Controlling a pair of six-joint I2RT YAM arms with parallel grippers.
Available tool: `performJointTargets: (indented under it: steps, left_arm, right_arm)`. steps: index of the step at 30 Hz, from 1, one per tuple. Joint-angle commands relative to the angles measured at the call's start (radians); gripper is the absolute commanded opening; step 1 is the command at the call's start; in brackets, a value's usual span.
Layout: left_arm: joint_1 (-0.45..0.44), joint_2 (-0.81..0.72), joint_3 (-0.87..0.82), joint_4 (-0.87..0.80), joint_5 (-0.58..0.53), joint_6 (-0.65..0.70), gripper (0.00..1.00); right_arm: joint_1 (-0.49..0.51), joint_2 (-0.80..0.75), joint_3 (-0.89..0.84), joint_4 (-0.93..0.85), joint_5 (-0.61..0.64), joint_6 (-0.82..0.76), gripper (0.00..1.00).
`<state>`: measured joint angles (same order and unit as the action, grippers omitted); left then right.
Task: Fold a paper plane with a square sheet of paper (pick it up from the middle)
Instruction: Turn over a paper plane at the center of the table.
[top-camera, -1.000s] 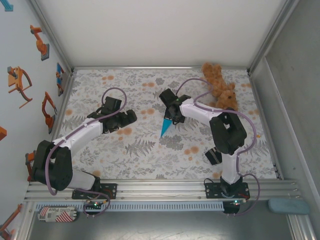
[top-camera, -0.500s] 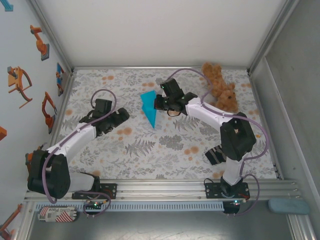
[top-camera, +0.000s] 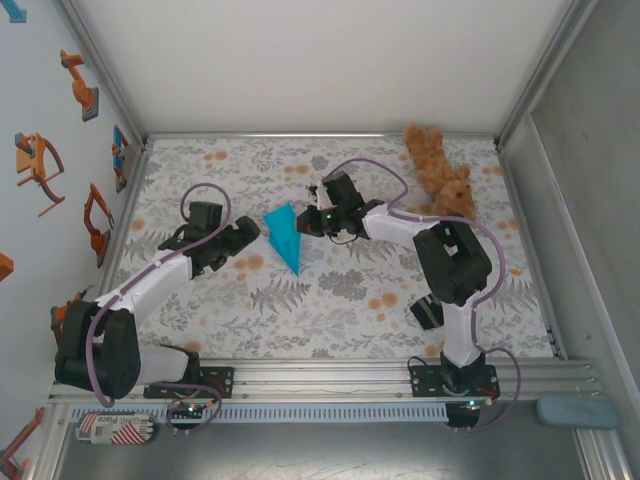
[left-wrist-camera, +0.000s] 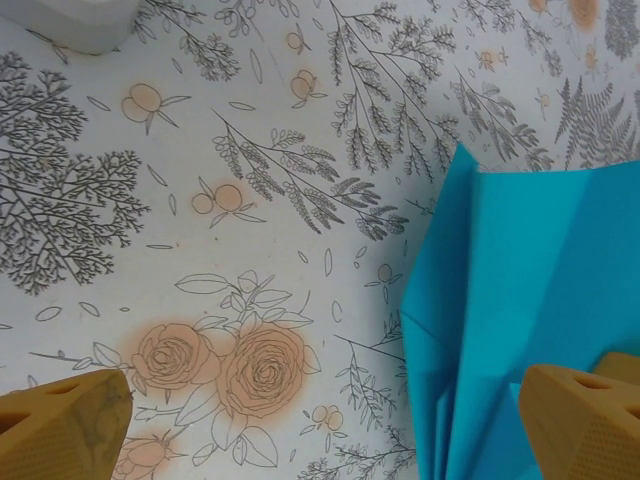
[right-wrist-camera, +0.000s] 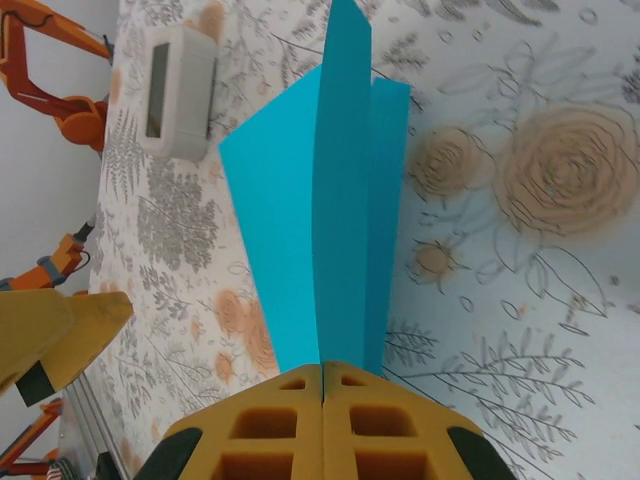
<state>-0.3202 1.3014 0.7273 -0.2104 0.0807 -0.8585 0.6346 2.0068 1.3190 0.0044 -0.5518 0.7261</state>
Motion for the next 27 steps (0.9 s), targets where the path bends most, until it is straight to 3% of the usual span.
performJointTargets:
  steps: [1,19,27]
  left_arm:
    - [-0.009,0.021,-0.017,0.076,0.072,-0.029,0.93]
    - [-0.084,0.235,0.069,0.176,0.197,-0.039,0.79]
    - [-0.102,0.329,0.117,0.258,0.290,-0.047,0.66]
  right_arm:
    - [-0.022,0.016,-0.024,0.089,-0.063,0.027,0.00]
    - [-0.098,0.068,-0.118,0.161,-0.072,0.104,0.03]
    - [-0.108,0.065,-0.143,0.173,-0.074,0.102,0.04]
